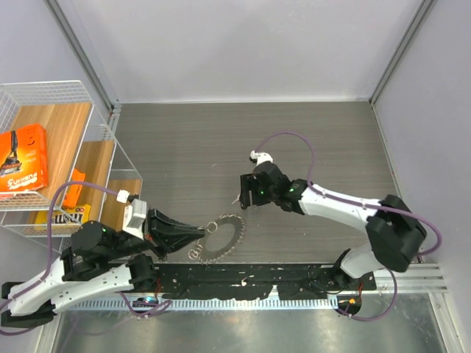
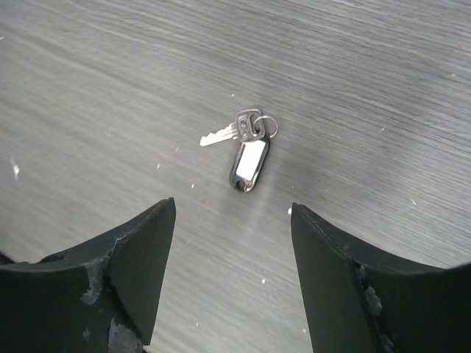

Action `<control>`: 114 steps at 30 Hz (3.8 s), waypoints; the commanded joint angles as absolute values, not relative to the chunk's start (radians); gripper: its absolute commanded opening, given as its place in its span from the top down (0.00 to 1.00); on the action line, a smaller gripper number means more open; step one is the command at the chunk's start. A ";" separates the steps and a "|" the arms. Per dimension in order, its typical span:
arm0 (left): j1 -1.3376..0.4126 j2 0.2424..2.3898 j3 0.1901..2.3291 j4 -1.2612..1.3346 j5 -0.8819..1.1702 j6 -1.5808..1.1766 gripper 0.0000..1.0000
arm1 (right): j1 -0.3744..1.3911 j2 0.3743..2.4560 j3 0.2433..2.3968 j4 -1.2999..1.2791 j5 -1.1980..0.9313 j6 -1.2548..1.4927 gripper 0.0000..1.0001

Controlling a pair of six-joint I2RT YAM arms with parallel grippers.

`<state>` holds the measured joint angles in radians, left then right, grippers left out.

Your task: Put the keys on the keyring

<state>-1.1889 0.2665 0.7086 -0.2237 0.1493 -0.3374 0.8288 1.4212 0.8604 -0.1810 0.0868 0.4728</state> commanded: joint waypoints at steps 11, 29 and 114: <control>-1.189 0.196 0.684 -0.175 0.110 -0.354 1.00 | 0.830 1.706 1.023 -0.057 0.222 0.738 0.30; -1.187 0.107 0.681 -0.247 0.097 -0.341 1.00 | 0.828 1.824 1.069 -0.138 0.310 0.859 0.44; -1.187 0.104 0.693 -0.287 0.060 -0.337 1.00 | 0.874 1.692 0.864 -0.021 0.189 0.963 0.81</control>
